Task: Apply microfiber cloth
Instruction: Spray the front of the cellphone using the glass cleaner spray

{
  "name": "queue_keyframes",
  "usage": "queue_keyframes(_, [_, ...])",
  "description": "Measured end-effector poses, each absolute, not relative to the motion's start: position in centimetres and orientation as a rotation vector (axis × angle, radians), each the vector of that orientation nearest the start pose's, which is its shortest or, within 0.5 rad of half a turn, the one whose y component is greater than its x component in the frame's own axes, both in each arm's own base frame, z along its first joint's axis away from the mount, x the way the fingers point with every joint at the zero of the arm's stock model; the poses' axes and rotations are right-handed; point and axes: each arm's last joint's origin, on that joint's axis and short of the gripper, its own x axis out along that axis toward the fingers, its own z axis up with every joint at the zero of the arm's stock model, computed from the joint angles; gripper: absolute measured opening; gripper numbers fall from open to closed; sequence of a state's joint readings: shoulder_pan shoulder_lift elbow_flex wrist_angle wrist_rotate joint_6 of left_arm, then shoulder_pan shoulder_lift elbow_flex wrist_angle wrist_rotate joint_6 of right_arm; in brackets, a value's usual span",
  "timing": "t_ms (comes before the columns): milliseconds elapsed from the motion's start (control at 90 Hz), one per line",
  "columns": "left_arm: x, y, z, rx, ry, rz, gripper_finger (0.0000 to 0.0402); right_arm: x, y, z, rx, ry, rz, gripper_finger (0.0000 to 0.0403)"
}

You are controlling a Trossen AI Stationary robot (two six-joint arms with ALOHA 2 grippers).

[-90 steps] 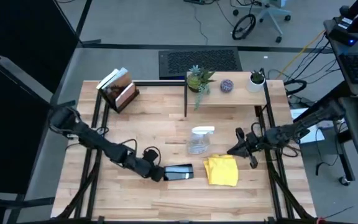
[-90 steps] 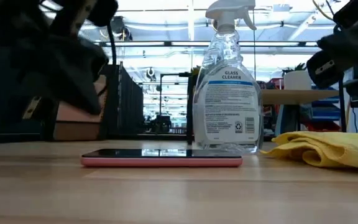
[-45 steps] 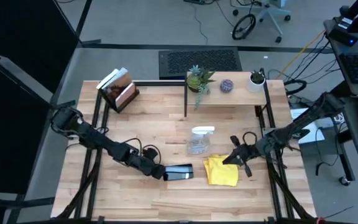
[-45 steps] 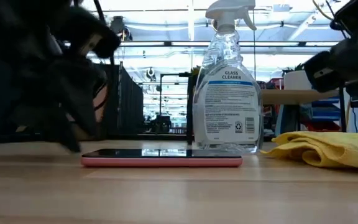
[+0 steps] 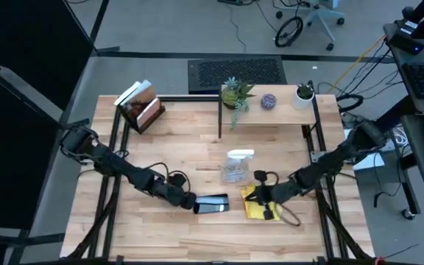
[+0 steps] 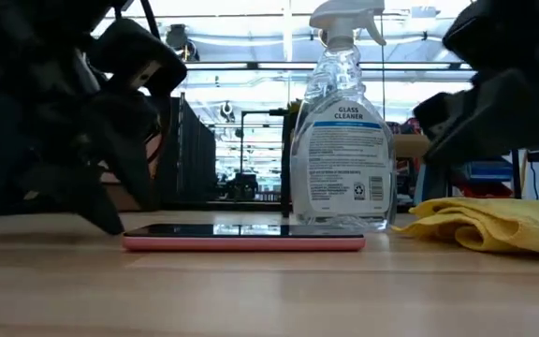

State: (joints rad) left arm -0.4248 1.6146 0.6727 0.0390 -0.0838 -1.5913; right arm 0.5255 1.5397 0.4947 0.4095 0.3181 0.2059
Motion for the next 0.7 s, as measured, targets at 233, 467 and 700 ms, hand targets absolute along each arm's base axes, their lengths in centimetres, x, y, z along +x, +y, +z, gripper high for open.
queue_keyframes(233, [26.1,-11.5,12.4,-1.228,0.893,0.453,0.0154,26.1,13.9,11.2,-0.079,0.653,0.114,0.0])
queue_keyframes(467, [27.0,-11.9,11.4,-1.254,0.858,0.41,0.0154,27.4,13.9,9.4,-0.092,0.698,0.068,0.0])
queue_keyframes(700, [27.3,-12.1,10.6,-1.224,0.858,0.391,0.0154,28.8,13.7,8.8,0.004,0.631,0.037,0.0])
